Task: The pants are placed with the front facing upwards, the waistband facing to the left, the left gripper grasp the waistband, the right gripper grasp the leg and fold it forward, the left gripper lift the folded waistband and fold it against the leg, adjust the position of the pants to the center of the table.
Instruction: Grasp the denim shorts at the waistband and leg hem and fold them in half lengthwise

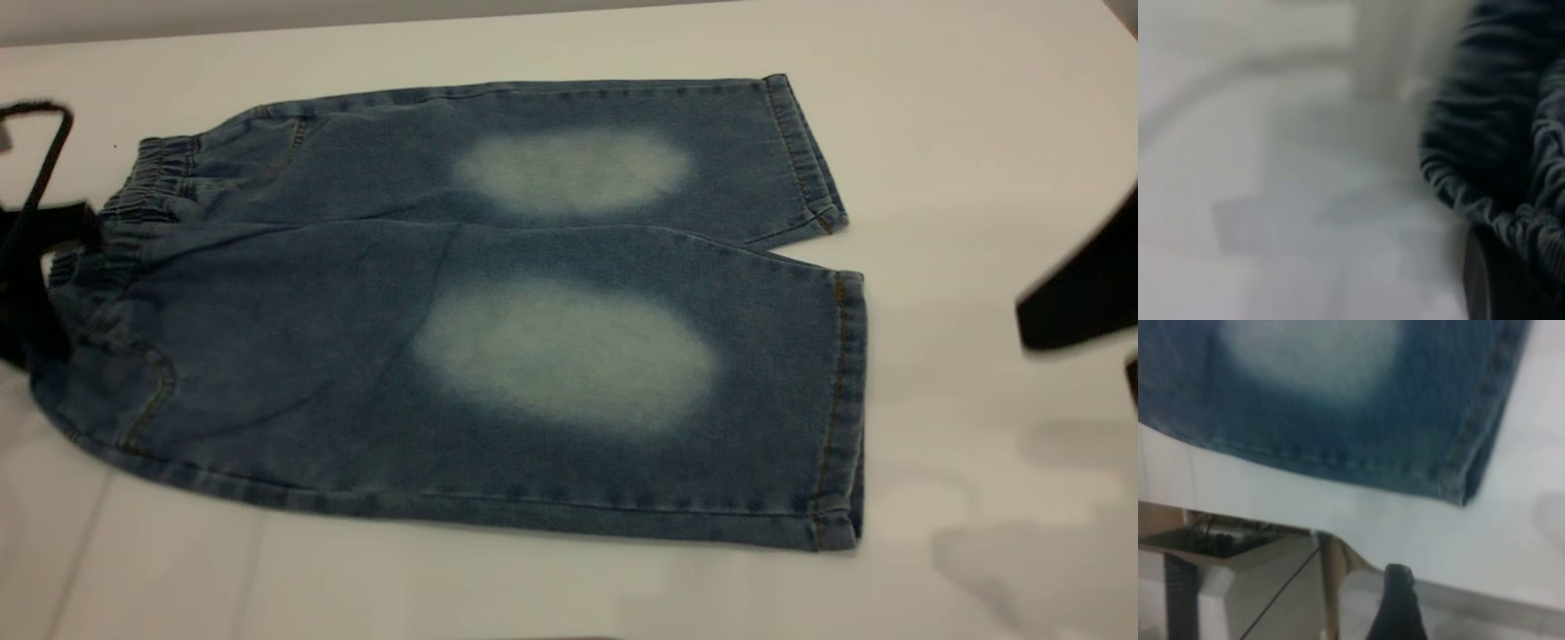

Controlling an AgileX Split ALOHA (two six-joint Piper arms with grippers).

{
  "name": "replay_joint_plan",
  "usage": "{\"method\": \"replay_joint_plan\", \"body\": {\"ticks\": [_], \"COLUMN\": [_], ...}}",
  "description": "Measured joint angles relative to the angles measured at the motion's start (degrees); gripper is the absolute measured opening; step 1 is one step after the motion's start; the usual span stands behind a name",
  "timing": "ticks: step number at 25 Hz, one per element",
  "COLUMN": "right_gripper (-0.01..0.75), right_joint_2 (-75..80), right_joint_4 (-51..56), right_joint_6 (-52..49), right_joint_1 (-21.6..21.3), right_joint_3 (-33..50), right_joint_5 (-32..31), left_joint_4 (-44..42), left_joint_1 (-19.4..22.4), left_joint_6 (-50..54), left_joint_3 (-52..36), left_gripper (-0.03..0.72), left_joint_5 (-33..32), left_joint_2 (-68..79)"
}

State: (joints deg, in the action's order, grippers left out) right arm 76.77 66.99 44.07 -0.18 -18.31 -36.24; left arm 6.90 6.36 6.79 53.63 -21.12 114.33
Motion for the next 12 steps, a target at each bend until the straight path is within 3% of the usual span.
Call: {"method": "replay_joint_plan", "body": {"ticks": [7, 12], "right_gripper": [0.486, 0.486], "right_joint_2": [13.1, 25.7], "right_joint_4": [19.2, 29.4], "right_joint_6": [16.5, 27.7], "right_joint_1": [0.0, 0.0], "right_joint_3": [1.6, 1.5], "right_joint_5": [-3.3, -9.1], "left_joint_4": [0.5, 0.5], "left_joint_1": [-5.3, -8.5], "left_joint_6": [-0.8, -0.9], "left_joint_3": [2.7, 2.8], "left_gripper": [0.081, 0.081], "left_joint_5": [-2.1, -3.1], "left_joint_2": [-6.6, -8.7]}}
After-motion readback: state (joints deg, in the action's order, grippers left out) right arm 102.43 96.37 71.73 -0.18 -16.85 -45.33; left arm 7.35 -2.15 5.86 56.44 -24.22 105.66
